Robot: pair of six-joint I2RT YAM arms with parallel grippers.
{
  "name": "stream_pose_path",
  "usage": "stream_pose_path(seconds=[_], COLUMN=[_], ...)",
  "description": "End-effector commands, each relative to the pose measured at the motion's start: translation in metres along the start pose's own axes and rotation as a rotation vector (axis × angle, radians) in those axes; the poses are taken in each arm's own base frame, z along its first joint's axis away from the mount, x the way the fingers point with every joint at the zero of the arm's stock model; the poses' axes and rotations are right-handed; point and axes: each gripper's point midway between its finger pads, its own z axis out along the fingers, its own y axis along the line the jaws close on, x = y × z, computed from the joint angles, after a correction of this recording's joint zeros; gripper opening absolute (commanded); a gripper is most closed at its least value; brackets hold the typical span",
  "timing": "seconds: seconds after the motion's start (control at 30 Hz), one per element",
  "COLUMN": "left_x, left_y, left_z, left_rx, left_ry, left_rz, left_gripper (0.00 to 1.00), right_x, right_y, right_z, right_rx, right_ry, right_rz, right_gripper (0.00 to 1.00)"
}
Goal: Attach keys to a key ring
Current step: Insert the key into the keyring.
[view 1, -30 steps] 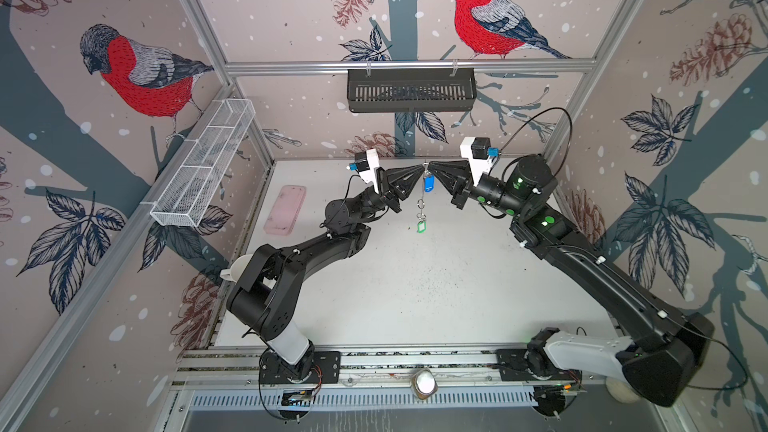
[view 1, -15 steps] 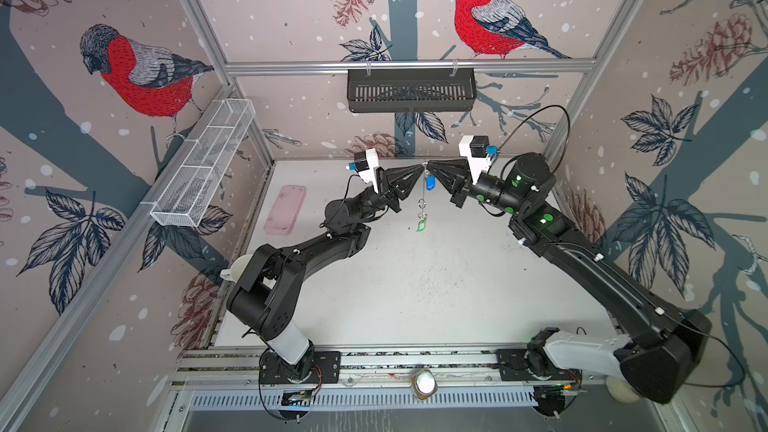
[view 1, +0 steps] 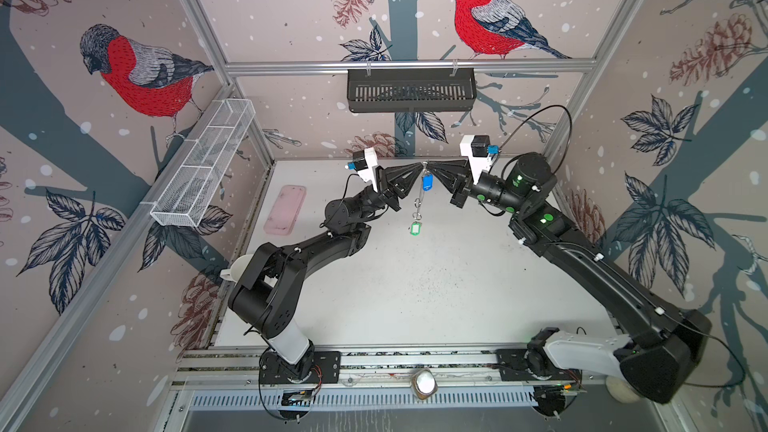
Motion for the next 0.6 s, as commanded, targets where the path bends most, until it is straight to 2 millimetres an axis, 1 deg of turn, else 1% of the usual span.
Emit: stream_pose_path(seconds=[0.0, 0.2, 0.33, 0.4, 0.53, 0.57], left_x=[-0.024, -0.027, -0.028, -0.029, -0.03, -0.028], left_y=[-0.023, -0.012, -0.009, -0.008, -0.006, -0.004], left_z=[-0.004, -0.014, -0.017, -0.019, -0.024, -0.025], left_rx=[0.087, 0.046, 0.032, 0.024, 0.001, -0.014], left_ry=[-0.093, -0.104, -0.104, -0.107, -0.101, -0.091], left_rz=[0.103, 0.09, 0.086, 0.088, 0.095, 0.096], left_gripper=[0.04, 0.11, 0.14, 0.18, 0.19, 0.19], right_x=[-0.002, -0.001, -0.001, -0.001, -0.003, 0.007], right_y=[0.007, 0.002, -0.001, -0.002, -0.004, -0.011], right_z=[0.001, 0.002, 0.001, 0.001, 0.001, 0.007], right_rx=[-0.038, -0.007, 0.008, 0.012, 0.026, 0.039], right_ry=[-0.016, -0.003, -0.003, -0.004, -0.006, 0.014], right_rz=[0.025, 0.041, 0.046, 0.052, 0.06, 0.076], right_gripper=[0.0, 0.0, 0.0, 0.0, 0.0, 0.0])
